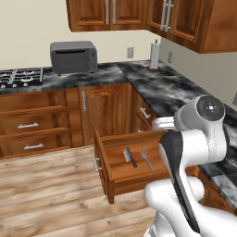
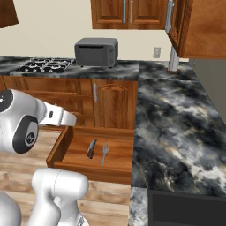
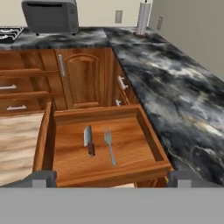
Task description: Pick up the metallic utensils from the counter and place them in the open drawer. Make sure not to pick up any wooden utensils.
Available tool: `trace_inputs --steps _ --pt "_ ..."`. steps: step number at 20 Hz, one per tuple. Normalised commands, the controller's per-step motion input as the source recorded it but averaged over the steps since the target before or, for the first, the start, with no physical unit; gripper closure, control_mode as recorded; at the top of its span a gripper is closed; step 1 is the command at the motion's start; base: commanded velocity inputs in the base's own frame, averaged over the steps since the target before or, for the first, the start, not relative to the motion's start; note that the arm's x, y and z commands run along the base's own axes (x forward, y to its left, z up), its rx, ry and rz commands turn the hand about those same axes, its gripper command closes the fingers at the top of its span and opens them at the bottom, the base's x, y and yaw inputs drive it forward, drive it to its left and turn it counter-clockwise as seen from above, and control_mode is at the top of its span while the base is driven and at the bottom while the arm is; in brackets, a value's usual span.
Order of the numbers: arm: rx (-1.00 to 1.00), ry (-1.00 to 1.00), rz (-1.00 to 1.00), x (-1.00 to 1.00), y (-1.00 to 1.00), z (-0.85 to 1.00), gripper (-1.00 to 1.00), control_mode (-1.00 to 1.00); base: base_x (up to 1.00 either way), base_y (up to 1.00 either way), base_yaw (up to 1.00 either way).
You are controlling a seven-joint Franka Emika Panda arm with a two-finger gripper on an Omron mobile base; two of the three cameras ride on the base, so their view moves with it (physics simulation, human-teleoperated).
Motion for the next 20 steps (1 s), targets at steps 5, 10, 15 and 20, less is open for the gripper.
trace_inputs --steps 5,10,15,20 --pt "0.0 0.0 0.0 0.0 0.0 0.0 -1.0 1.0 -1.0 0.3 0.0" --pt "0.0 0.0 0.0 0.0 0.0 0.0 -1.0 1.0 -1.0 0.05 0.0" --pt "0.0 0.0 0.0 0.0 0.0 0.0 -1.0 1.0 -1.0 0.24 0.0" --pt "0.0 0.0 0.0 0.0 0.0 0.0 -1.0 1.0 -1.0 0.38 0.0"
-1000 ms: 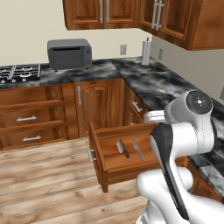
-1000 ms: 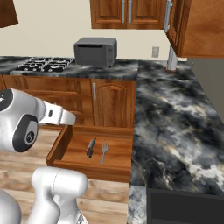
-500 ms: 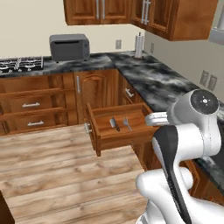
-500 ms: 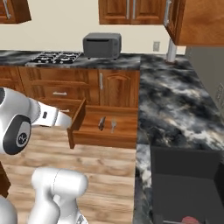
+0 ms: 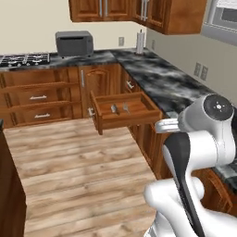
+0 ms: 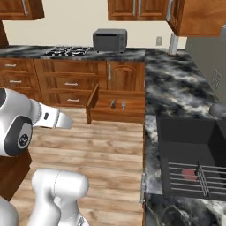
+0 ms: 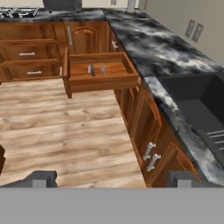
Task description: Pick up the metallic utensils from the counter and place them in the open drawer. Make sure not to pick up any wooden utensils.
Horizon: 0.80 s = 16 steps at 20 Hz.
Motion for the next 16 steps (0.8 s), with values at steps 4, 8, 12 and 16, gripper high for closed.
trace_inputs --steps 4,8,12,16 --pt "0.0 0.0 0.0 0.0 0.0 0.0 -1.0 1.0 -1.0 0.63 0.0" --pt "0.0 0.0 0.0 0.0 0.0 0.0 -1.0 1.0 -1.0 0.47 0.0" --pt "0.0 0.0 0.0 0.0 0.0 0.0 -1.0 1.0 -1.0 0.39 0.0" --pt "0.0 0.0 0.0 0.0 0.0 0.0 -1.0 1.0 -1.0 0.05 0.0"
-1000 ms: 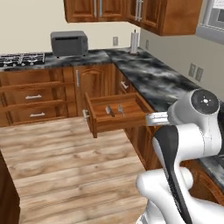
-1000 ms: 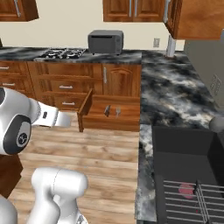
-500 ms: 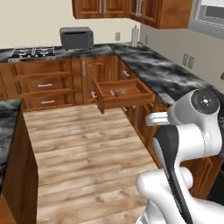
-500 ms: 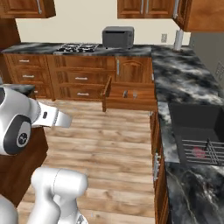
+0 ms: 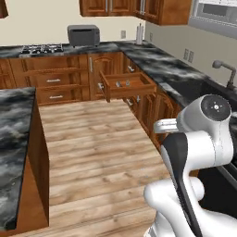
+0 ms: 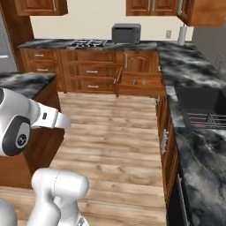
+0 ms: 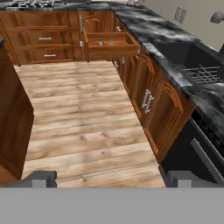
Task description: Pick up the metallic utensils from the counter and place them in the open drawer. Make sure not to pick up any wooden utensils.
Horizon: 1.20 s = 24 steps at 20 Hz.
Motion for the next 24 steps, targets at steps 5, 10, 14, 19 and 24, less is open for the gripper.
trace_inputs --steps 5,10,14,19,24 --pt "0.0 0.0 0.0 0.0 0.0 0.0 -1.0 1.0 -1.0 0.0 0.0" --pt "0.0 0.0 0.0 0.0 0.0 0.0 -1.0 1.0 -1.0 0.32 0.0" --pt "0.0 0.0 0.0 0.0 0.0 0.0 -1.0 1.0 -0.97 1.0 0.04" --pt "0.0 0.0 0.0 0.0 0.0 0.0 -1.0 1.0 -0.54 1.0 0.0" --pt "0.0 0.0 0.0 0.0 0.0 0.0 -1.0 1.0 0.27 1.0 0.0"
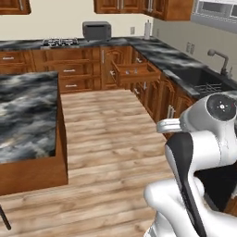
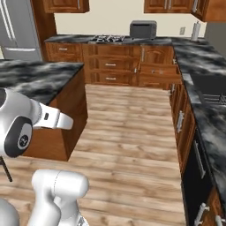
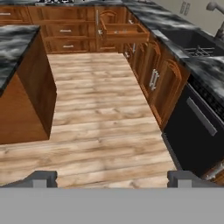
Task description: Pick up the metallic utensils from the counter and place them in the open drawer. Make sure not to pick up any wooden utensils.
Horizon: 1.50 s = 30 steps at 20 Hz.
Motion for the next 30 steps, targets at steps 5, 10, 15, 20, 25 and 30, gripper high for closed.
trace_inputs --steps 5,10,15,20,25,30 --pt "0.0 0.0 0.0 0.0 0.0 0.0 -1.0 1.0 0.88 -0.32 0.02" --pt "0.0 0.0 0.0 0.0 0.0 0.0 -1.0 1.0 -0.03 0.68 0.01" --pt "0.0 0.0 0.0 0.0 0.0 0.0 -1.0 1.0 -0.08 1.0 0.0" --pt "0.0 0.0 0.0 0.0 0.0 0.0 -1.0 1.0 -0.06 1.0 0.0" --pt "0.0 0.0 0.0 0.0 0.0 0.0 -1.0 1.0 -0.03 1.0 0.0" --pt "0.0 0.0 0.0 0.0 0.0 0.0 -1.0 1.0 -0.07 1.0 0.0"
